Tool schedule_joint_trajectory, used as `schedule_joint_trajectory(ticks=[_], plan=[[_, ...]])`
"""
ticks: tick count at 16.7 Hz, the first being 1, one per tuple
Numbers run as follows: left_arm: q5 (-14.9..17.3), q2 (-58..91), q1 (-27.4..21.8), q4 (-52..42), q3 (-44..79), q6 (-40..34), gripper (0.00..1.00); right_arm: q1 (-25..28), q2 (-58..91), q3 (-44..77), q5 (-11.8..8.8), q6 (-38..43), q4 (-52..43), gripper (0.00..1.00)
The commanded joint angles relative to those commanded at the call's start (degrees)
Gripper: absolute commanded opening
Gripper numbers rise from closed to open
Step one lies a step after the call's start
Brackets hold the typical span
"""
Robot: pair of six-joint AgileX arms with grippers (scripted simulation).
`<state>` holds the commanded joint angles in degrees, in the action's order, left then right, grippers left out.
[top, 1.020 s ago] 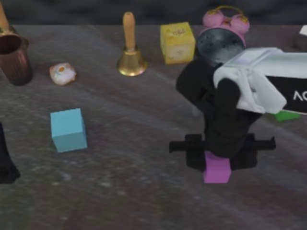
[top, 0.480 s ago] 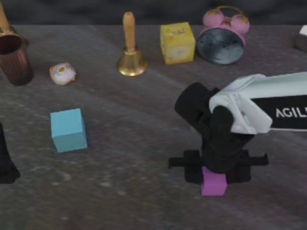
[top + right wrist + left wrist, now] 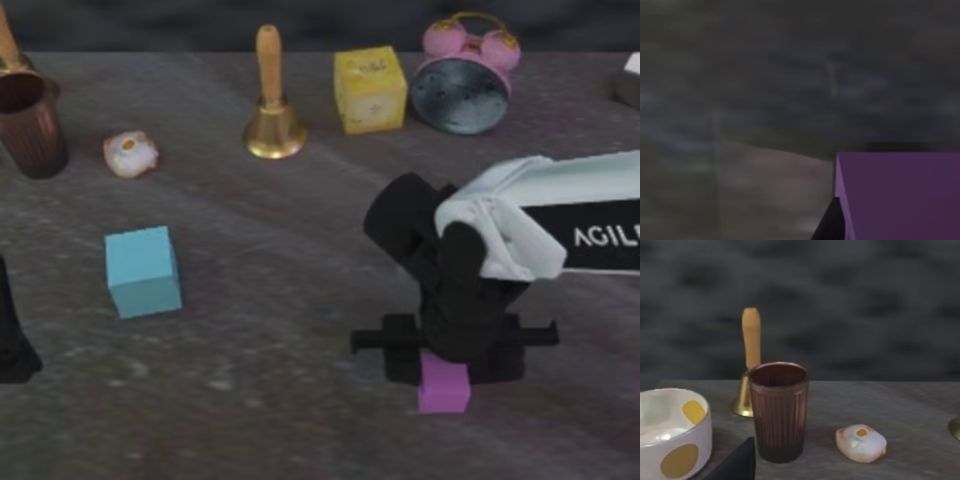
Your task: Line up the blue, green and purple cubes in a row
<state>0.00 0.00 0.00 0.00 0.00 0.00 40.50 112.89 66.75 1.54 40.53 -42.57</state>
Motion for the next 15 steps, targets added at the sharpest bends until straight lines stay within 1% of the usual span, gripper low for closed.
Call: schedule_joint_trajectory(ticks=[5, 6, 15], plan=[[0.0, 0.0, 0.0, 0.0, 0.0, 0.0, 1.0, 0.0, 0.0, 0.0, 0.0, 0.0, 0.0, 0.98], [0.0, 0.0, 0.0, 0.0, 0.0, 0.0, 1.0, 0.0, 0.0, 0.0, 0.0, 0.0, 0.0, 1.0], [0.0, 0.0, 0.0, 0.0, 0.0, 0.0, 1.0, 0.0, -0.1, 0.2, 0.0, 0.0, -0.2, 1.0]])
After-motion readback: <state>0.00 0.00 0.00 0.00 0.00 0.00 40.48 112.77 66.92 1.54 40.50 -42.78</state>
